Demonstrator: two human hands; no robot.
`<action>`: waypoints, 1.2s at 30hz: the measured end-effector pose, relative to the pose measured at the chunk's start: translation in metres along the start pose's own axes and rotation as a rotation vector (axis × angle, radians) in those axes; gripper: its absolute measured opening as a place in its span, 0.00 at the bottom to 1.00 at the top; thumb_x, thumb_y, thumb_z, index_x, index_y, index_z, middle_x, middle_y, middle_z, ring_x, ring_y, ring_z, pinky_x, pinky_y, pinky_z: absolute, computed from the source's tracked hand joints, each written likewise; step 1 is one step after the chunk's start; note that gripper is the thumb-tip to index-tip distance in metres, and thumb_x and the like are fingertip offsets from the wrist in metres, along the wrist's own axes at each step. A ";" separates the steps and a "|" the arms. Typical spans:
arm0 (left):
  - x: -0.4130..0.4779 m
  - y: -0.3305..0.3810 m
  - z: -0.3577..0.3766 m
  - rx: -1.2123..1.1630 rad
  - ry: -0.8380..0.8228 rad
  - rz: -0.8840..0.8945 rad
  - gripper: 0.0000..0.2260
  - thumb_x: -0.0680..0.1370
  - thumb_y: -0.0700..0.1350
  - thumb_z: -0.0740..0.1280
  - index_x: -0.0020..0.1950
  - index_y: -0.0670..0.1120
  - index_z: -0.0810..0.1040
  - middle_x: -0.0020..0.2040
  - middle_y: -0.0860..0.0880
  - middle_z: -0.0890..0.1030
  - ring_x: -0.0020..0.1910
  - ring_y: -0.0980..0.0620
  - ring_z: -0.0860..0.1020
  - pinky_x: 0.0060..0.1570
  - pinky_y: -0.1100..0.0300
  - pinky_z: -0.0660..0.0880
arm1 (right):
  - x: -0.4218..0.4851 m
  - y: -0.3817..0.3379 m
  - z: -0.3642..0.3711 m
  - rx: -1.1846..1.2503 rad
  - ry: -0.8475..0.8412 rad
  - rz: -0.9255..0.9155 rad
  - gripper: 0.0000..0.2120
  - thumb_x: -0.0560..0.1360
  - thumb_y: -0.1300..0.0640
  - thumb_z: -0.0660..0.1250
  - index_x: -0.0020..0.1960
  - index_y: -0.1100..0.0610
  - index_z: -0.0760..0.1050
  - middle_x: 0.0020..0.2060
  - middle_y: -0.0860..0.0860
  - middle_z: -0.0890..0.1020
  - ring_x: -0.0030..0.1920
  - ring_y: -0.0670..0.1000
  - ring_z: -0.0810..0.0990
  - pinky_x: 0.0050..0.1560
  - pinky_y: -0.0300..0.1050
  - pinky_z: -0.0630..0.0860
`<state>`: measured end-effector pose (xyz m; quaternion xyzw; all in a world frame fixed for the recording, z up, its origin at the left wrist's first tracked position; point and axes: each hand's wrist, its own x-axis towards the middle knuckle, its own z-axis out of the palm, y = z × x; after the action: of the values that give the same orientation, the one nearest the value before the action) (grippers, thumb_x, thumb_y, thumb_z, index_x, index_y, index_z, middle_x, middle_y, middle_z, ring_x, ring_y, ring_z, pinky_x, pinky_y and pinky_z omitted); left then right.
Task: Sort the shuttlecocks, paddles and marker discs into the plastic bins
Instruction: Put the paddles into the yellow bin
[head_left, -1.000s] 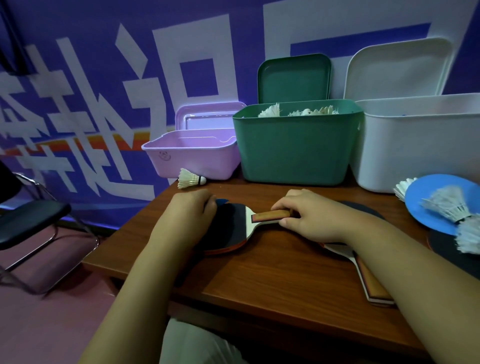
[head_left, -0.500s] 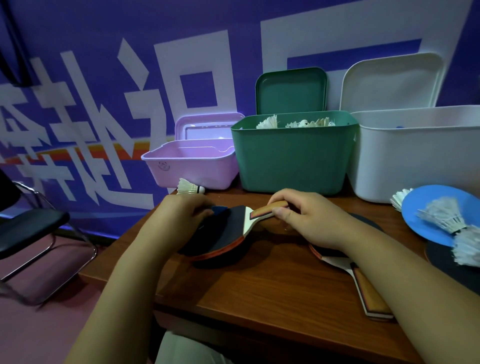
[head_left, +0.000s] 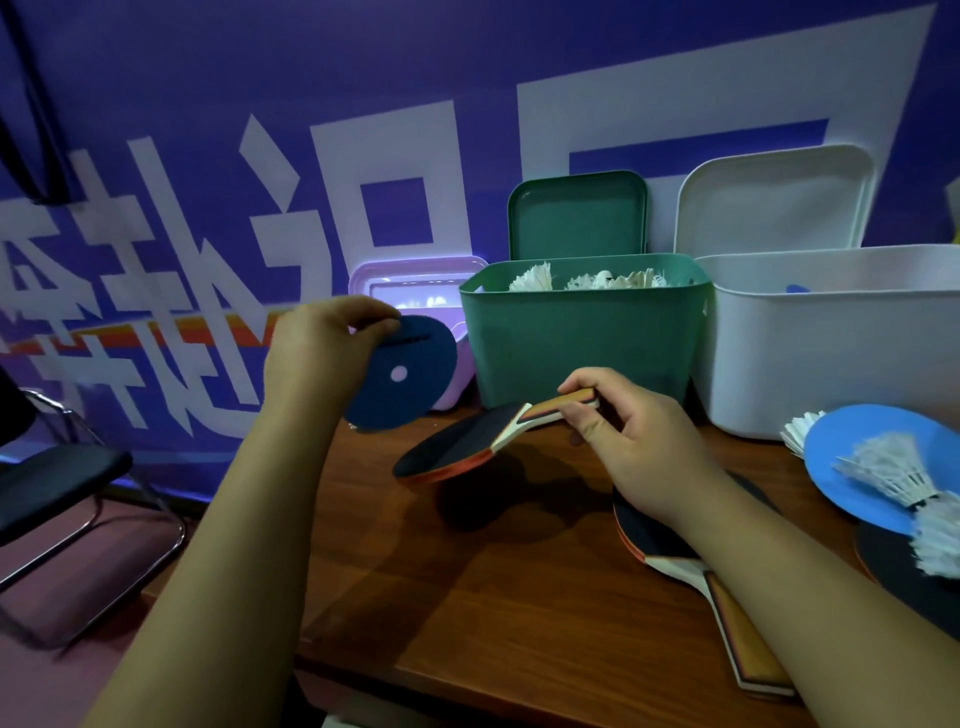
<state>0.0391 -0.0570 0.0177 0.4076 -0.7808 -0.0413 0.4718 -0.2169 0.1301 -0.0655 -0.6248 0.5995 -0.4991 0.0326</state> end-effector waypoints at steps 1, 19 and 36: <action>0.007 0.000 0.000 -0.011 0.014 -0.009 0.07 0.81 0.51 0.71 0.57 0.58 0.85 0.52 0.57 0.82 0.53 0.51 0.77 0.43 0.55 0.75 | 0.000 0.000 0.000 -0.008 0.009 -0.009 0.07 0.83 0.47 0.67 0.60 0.43 0.78 0.42 0.43 0.85 0.49 0.42 0.82 0.46 0.33 0.74; 0.058 -0.062 0.076 -0.025 -0.083 -0.129 0.19 0.82 0.53 0.69 0.73 0.55 0.78 0.79 0.48 0.70 0.76 0.44 0.71 0.73 0.42 0.70 | 0.001 0.005 0.002 -0.094 -0.004 -0.042 0.06 0.83 0.45 0.66 0.59 0.41 0.77 0.46 0.40 0.80 0.48 0.44 0.80 0.44 0.36 0.73; 0.017 -0.026 0.100 -0.049 0.078 0.196 0.08 0.82 0.42 0.66 0.56 0.49 0.84 0.53 0.52 0.80 0.53 0.50 0.76 0.52 0.58 0.76 | 0.001 0.005 -0.001 -0.086 0.073 -0.003 0.07 0.83 0.46 0.66 0.61 0.42 0.77 0.47 0.42 0.82 0.49 0.44 0.81 0.47 0.40 0.76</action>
<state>-0.0260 -0.1178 -0.0367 0.3188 -0.7966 0.0020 0.5136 -0.2217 0.1282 -0.0675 -0.6079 0.6203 -0.4954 -0.0170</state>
